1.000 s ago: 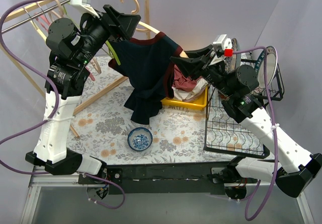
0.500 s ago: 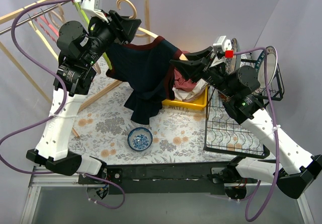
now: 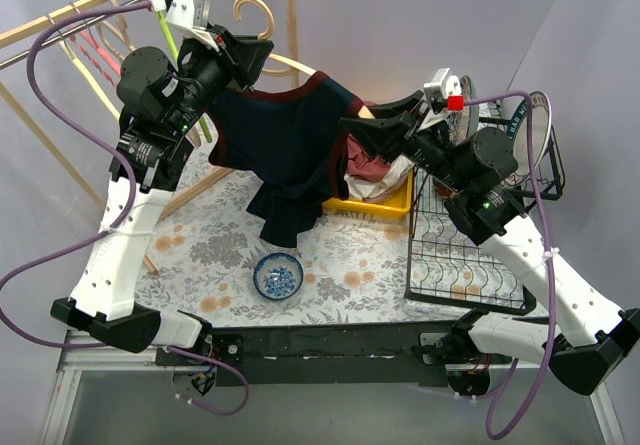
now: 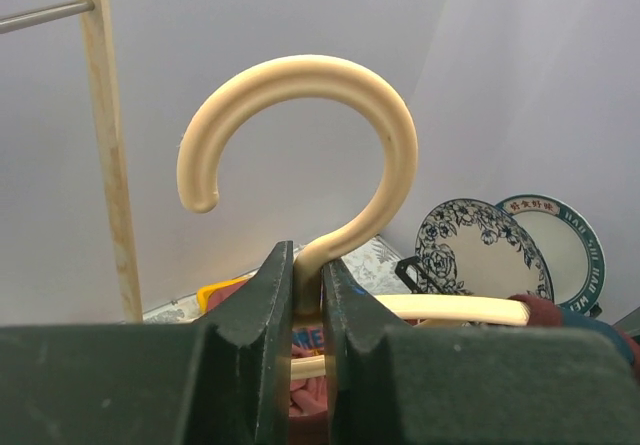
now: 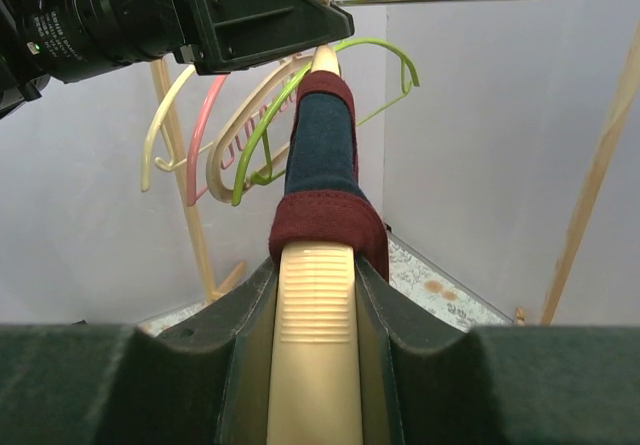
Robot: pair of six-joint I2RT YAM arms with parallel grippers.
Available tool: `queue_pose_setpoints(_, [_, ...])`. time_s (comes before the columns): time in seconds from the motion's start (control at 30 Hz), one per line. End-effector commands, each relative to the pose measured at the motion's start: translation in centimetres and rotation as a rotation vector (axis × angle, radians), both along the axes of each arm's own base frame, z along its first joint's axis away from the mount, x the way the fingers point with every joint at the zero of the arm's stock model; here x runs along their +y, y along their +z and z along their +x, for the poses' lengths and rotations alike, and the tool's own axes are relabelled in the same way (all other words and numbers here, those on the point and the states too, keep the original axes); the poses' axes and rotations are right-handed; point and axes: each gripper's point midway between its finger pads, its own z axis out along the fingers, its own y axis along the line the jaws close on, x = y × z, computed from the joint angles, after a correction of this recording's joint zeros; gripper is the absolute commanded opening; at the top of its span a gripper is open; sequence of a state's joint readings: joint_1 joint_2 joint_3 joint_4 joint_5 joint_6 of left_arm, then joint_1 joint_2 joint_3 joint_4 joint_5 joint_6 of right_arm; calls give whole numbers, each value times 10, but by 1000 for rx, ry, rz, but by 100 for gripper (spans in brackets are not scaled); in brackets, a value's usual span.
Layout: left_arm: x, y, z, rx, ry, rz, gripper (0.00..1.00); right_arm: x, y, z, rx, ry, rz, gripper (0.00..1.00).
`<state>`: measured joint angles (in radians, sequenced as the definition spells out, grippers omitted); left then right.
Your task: Remove the tank top from the hanger
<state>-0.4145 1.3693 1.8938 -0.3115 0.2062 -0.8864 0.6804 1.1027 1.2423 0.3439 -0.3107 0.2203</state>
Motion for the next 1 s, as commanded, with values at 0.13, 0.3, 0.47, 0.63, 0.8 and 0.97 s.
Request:
queue_pose_setpoints(0.13, [16, 27, -10, -82, 61, -92, 0, -21, 43, -4, 43, -83, 48, 61])
queue_pose_setpoints(0.3, [26, 41, -7, -120, 119, -108, 0, -53, 43, -3, 207, -203, 137, 75])
queue_pose_setpoints(0.47, [33, 50, -3, -129, 161, -152, 0, -62, 51, -10, 273, -201, 195, 78])
queue_pose_setpoints(0.63, [35, 53, -5, -132, 161, -177, 0, -51, 52, -13, 289, -137, 198, 76])
queue_pose_setpoints(0.8, [41, 47, 4, -108, 215, -182, 0, -48, 65, -16, 267, -104, 231, 74])
queue_pose_setpoints(0.97, [40, 53, -4, -111, 190, -209, 0, -34, 64, 0, 229, -116, 180, 75])
